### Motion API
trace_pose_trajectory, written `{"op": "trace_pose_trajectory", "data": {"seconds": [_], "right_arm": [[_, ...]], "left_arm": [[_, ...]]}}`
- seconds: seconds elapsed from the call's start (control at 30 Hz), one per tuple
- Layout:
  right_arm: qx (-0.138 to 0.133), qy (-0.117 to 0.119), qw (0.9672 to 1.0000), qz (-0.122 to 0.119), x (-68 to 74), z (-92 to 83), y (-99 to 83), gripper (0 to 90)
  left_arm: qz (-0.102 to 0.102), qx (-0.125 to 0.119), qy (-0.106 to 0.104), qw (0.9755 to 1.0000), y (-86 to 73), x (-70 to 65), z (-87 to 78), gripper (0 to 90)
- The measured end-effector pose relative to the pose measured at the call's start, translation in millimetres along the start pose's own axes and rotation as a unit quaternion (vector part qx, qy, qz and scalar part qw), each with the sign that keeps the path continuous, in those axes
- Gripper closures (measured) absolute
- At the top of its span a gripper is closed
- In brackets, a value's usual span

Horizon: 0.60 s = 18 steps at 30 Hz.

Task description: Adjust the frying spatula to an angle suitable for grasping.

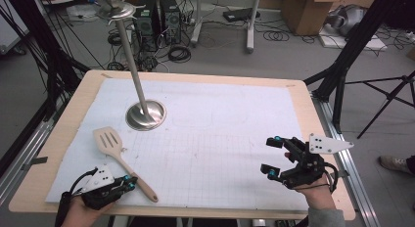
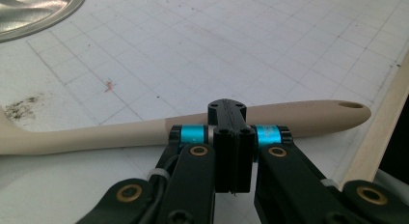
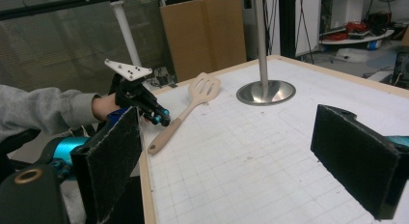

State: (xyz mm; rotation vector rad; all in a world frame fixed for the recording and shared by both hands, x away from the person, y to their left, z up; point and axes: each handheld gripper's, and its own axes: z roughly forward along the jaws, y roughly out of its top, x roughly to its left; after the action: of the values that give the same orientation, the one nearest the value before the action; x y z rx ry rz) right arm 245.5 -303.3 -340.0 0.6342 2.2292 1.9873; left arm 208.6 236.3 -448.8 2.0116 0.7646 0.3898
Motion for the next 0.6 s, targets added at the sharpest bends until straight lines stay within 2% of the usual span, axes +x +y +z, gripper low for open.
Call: {"op": "trace_pose_trajectory", "data": {"seconds": [0.23, 0.6], "right_arm": [[-0.001, -0.001, 1.0000, 0.000, -0.2, -0.4, -0.4, 9.8], [-0.001, -0.004, 1.0000, 0.001, -1.8, -2.0, -1.8, 9.7]], "left_arm": [[0.002, 0.005, -0.001, 1.0000, 5.8, 0.6, 6.9, 90.0], [0.017, 0.018, 0.001, 0.9997, 17.8, 4.2, 21.4, 89.9]]}}
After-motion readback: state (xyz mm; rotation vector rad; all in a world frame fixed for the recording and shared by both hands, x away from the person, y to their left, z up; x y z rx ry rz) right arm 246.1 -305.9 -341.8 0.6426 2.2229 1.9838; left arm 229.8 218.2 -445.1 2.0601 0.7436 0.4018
